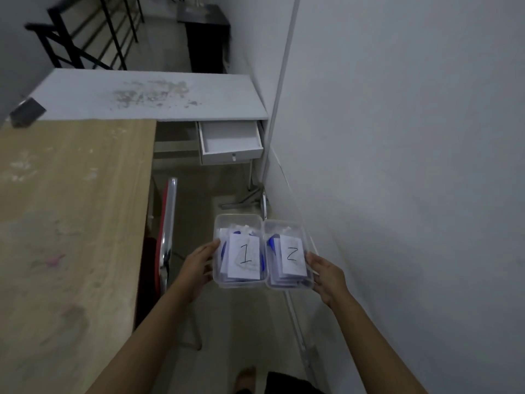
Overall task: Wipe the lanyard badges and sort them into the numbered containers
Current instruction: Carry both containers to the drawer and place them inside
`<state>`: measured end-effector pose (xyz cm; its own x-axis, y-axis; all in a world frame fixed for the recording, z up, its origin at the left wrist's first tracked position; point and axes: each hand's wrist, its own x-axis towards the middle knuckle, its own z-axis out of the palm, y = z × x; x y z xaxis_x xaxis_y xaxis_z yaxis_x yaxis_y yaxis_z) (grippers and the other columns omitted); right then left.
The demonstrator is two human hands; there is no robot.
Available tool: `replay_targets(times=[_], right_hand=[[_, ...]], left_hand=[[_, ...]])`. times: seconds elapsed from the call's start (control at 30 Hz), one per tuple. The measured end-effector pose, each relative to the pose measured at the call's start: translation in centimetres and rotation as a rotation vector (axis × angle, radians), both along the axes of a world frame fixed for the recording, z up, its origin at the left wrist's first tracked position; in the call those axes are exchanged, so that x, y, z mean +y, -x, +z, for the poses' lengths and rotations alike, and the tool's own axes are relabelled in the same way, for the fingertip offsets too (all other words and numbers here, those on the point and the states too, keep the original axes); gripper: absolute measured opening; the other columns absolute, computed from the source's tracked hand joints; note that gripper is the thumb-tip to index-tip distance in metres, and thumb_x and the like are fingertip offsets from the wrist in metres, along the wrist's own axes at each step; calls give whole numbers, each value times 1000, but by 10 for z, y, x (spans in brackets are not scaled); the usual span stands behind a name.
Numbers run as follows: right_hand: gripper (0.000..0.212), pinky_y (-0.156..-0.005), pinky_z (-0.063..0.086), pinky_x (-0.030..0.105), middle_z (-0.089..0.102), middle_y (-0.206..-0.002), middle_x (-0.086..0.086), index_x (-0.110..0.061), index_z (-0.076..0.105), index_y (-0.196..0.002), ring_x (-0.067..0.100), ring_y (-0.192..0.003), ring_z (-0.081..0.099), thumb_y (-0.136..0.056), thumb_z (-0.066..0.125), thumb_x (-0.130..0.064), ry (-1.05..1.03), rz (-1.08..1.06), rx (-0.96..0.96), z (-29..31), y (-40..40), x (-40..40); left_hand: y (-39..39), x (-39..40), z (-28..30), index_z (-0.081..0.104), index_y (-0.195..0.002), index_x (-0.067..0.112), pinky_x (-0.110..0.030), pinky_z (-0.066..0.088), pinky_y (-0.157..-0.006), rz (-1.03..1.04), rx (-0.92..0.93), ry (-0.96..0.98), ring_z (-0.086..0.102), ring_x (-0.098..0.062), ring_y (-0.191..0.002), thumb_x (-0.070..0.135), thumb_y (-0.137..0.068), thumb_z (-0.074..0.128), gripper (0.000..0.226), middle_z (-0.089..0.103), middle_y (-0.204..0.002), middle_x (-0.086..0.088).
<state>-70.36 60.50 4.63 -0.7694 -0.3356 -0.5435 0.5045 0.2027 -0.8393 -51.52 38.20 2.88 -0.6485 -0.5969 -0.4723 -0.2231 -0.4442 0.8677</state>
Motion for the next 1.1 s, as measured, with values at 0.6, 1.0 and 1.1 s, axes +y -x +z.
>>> replay_targets(times=[0.6,1.0,1.1], right_hand=[[28,-85,58,47,70,-111,13,-12,69,-109,33,-101,68,-86,72,-28,-41,227,-27,-24,277,-298],[38,-85,57,42,69,-114,13,-8,67,-119,33,-102,67,-86,74,-26,-111,254,-58,-44,416,-472],[36,-73,56,36,70,-111,12,-8,68,-117,30,-97,68,-86,73,-26,-118,228,-56,-53,438,-506]], left_hand=[[233,-228,-3,57,-127,10,-45,58,-82,267,-7,-19,67,-32,-103,41,-98,48,43,68,-116,-13],[366,-394,-28,67,-115,13,-36,57,-77,323,-111,-24,70,-25,-95,41,-97,50,38,73,-105,-8],[393,-435,-41,66,-115,13,-36,57,-76,305,-126,-36,70,-25,-94,40,-97,51,36,73,-105,-9]])
